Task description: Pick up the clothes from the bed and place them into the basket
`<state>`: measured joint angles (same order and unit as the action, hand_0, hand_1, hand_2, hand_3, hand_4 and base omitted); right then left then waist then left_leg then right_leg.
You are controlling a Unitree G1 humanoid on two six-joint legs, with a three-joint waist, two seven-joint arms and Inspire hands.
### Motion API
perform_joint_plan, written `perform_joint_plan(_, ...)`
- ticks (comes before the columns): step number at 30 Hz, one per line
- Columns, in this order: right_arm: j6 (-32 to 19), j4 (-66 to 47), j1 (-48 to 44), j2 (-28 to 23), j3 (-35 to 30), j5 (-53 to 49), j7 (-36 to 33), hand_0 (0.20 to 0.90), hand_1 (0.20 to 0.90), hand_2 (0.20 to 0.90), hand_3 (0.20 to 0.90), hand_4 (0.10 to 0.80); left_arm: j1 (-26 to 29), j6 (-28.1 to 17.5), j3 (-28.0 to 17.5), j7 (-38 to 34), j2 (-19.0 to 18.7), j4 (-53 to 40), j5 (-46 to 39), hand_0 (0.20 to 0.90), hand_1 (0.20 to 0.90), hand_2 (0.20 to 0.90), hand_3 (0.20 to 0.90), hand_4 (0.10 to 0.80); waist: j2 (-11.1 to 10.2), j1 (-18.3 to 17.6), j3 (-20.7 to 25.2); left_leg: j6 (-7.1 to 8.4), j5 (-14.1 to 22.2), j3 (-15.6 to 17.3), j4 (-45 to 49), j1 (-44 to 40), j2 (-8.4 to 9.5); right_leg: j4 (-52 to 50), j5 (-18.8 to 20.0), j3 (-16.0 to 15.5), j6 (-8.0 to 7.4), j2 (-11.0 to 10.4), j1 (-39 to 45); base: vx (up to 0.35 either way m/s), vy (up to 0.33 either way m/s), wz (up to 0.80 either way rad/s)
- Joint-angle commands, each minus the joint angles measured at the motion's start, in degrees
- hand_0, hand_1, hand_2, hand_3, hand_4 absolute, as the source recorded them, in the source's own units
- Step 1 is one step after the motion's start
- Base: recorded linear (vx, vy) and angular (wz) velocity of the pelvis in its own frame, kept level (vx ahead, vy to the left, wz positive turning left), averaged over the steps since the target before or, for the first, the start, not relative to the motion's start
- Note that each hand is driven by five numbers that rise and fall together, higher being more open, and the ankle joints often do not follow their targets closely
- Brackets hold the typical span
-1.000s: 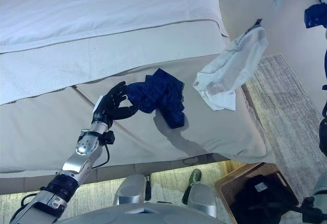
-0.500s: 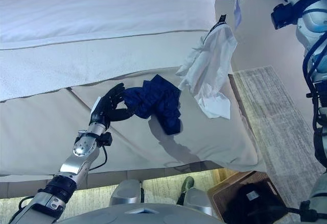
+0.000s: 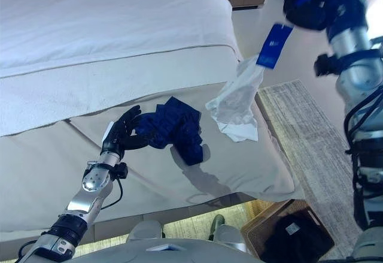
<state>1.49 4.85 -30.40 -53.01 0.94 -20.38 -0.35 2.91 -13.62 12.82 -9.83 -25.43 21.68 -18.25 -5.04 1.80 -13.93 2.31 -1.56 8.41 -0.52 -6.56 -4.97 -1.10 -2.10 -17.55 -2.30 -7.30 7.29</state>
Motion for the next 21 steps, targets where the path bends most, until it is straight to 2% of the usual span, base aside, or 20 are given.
perform_joint_plan(1, -1.93, -1.8, -0.34, 0.87, -1.62, 2.31, 3.96, 0.3, 0.3, 0.3, 0.2, 0.1, 1.64, -3.65, -1.42, -0.97, 0.08, 0.37, 2.24, 0.9, 0.9, 0.9, 0.9, 0.8, 0.8, -0.73, 7.65, 0.2, 4.31, 1.92, 0.19, 0.71, -1.43, -2.64, -0.92, 3.28, -3.27, -2.47, -1.74, -0.015, -0.005, -0.05)
perform_joint_plan(3, 0.73, -3.07, 2.39, 2.31, -0.1, 3.41, 8.1, 0.3, 0.3, 0.3, 0.2, 0.1, 2.19, -2.94, -1.93, -1.56, 0.6, 0.36, 2.79, 0.9, 0.9, 0.9, 0.9, 0.8, 0.78, -1.14, 7.38, 0.12, 4.17, 2.36, -0.01, 0.59, -1.5, -2.45, -0.7, 3.56, -3.3, -2.42, -1.86, -0.009, -0.002, -0.14)
perform_joint_plan(10, 2.95, -2.84, 7.72, 7.55, 4.89, 7.24, 15.7, 0.3, 0.3, 0.3, 0.2, 0.1, 3.06, -2.02, -2.22, -3.03, 1.48, 0.58, 3.75, 0.9, 0.9, 0.9, 0.9, 0.8, 0.84, -1.57, 6.75, -0.01, 3.97, 2.87, -0.05, 0.5, -1.54, -2.28, -0.27, 4.06, -3.44, -2.39, -2.03, -0.004, 0.0, -0.1)
perform_joint_plan(14, 3.35, 1.68, 8.21, 10.5, 8.59, 11.36, 16.63, 0.3, 0.3, 0.3, 0.2, 0.1, 3.74, -1.14, -1.91, -3.96, 2.04, 0.36, 4.15, 0.9, 0.9, 0.9, 0.9, 0.8, 1.0, -1.1, 6.6, -0.04, 3.89, 2.76, -0.09, 0.38, -1.51, -2.19, -0.14, 3.88, -3.52, -2.45, -1.86, 0.004, 0.002, -0.07)
perform_joint_plan(21, 3.49, 11.95, 6.04, 14.55, 12.71, 12.29, 15.5, 0.3, 0.3, 0.3, 0.2, 0.1, 4.36, 0.36, -1.29, -4.11, 1.94, -0.65, 4.28, 0.9, 0.9, 0.9, 0.9, 0.8, 1.15, 0.54, 6.14, 0.04, 3.92, 1.94, 0.46, 0.99, -1.55, -2.35, -0.19, 3.14, -3.45, -2.71, -1.85, 0.0, 0.0, 0.0)
